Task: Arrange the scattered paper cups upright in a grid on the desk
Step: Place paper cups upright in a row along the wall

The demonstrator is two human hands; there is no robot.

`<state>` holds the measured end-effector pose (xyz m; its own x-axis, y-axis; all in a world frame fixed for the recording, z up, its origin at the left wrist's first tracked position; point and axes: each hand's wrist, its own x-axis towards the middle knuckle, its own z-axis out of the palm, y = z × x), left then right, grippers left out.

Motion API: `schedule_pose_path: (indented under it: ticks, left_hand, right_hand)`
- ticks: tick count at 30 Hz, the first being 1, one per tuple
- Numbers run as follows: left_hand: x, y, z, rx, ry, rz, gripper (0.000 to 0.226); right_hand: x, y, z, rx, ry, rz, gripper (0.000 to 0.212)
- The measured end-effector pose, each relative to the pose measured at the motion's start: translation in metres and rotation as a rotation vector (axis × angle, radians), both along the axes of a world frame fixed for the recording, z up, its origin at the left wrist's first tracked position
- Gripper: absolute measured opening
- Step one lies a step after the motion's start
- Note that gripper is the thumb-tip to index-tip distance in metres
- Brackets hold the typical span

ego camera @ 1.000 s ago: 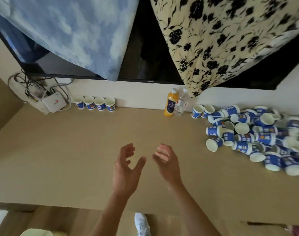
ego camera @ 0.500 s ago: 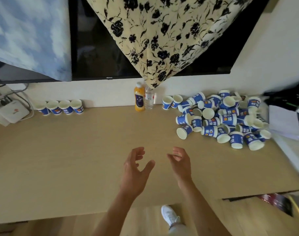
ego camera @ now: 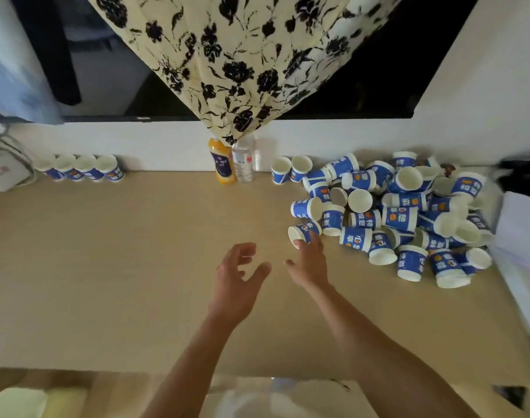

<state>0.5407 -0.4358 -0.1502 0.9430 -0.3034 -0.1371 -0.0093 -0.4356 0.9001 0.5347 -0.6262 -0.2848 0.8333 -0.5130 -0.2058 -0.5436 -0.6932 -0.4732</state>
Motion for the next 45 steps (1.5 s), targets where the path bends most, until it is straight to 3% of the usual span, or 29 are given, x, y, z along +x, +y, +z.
schedule_pose_path:
  ticks: [7,16,21,26,30,32,36,40,43,45]
  left_hand:
    - [-0.003,-0.019,-0.006,0.074,0.010,-0.023,0.035]
    - [-0.006,-0.045,-0.011,0.087,-0.007,-0.065,0.037]
    - [-0.011,-0.053,-0.025,0.157,-0.022,-0.107,0.050]
    - [-0.016,-0.061,-0.033,0.256,-0.050,-0.195,0.072]
    - [-0.019,-0.067,-0.035,0.275,-0.047,-0.233,0.088]
    - [-0.021,-0.069,-0.034,0.230,-0.043,-0.218,0.085]
    - [-0.022,-0.069,-0.032,0.127,-0.052,-0.159,0.055]
    - [-0.022,-0.061,-0.030,0.088,-0.043,-0.091,0.049]
    - [-0.020,-0.051,-0.029,0.088,-0.036,-0.037,0.048]
    - [-0.020,-0.044,-0.029,0.100,-0.029,-0.003,0.049]
  right_hand:
    - [0.005,-0.027,-0.017,-0.147,0.119,0.177,0.068]
    - [-0.018,-0.040,-0.009,-0.144,-0.107,0.113,0.082]
    - [-0.034,-0.055,0.014,0.118,-0.272,-0.005,0.057]
    - [-0.048,-0.065,0.049,0.456,-0.288,-0.110,0.024]
    - [-0.054,-0.062,0.078,0.621,-0.291,-0.056,0.018]
    - [-0.055,-0.060,0.086,0.672,-0.296,-0.032,0.018]
    - [-0.054,-0.054,0.098,0.747,-0.304,0.010,0.017]
    - [-0.043,-0.057,0.101,0.817,-0.293,0.002,0.020]
    - [-0.021,-0.068,0.072,0.635,-0.294,-0.037,0.015]
    - [-0.006,-0.073,0.046,0.430,-0.244,-0.037,0.037]
